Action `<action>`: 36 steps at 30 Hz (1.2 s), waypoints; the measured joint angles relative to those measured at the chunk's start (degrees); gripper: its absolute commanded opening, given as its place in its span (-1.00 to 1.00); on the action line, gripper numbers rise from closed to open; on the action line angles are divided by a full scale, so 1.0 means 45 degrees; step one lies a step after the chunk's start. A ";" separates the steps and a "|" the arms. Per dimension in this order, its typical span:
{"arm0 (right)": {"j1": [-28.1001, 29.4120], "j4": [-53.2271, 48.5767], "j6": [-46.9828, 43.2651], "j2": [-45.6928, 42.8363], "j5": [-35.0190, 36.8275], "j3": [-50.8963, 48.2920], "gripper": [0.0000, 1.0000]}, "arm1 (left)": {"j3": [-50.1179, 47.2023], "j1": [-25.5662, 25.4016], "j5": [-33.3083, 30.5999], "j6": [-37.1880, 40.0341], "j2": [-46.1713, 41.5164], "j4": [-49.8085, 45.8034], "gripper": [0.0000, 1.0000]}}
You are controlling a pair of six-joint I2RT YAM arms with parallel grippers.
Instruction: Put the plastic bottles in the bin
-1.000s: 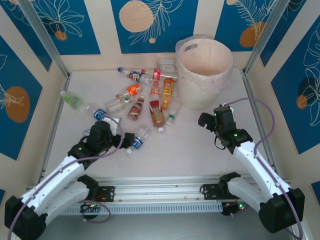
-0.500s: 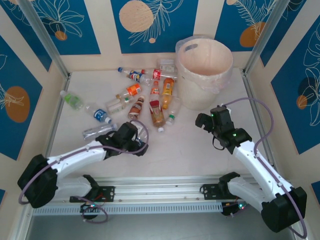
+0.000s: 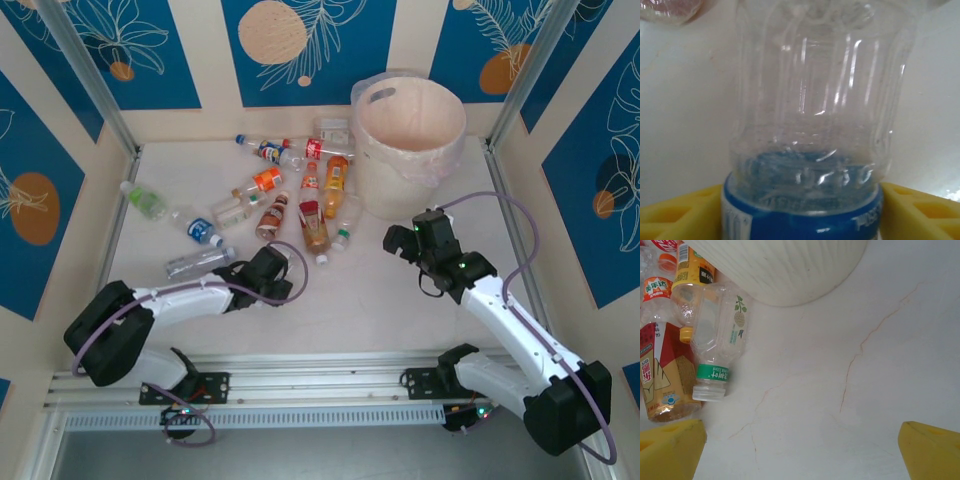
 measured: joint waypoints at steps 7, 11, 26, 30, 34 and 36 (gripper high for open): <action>0.0146 0.0073 0.0039 0.0355 -0.0194 0.0024 0.98 | -0.0233 -0.0005 -0.0223 0.0015 -0.0151 0.0612 0.00; 0.0175 0.0073 0.0151 0.0379 -0.0495 0.0272 0.98 | -0.0413 -0.0005 -0.0214 0.0039 -0.0787 0.0631 -0.04; 0.1613 0.1549 -0.0151 0.1409 -0.5697 0.3128 0.86 | -0.0500 -0.0005 0.1467 0.1035 -0.5241 0.2074 -0.07; 0.2623 0.1977 -0.0821 0.2492 -0.6543 0.5051 0.94 | -0.0180 -0.0005 0.2021 0.1413 -0.5173 0.2676 -0.08; 0.3206 0.2317 -0.1307 0.3366 -0.7072 0.6246 1.00 | 0.0262 -0.0005 0.2477 0.1729 -0.4959 0.3152 -0.09; 0.3293 0.2390 -0.1418 0.3721 -0.7252 0.6484 1.00 | 0.0359 -0.0005 0.2671 0.1744 -0.4920 0.3381 -0.09</action>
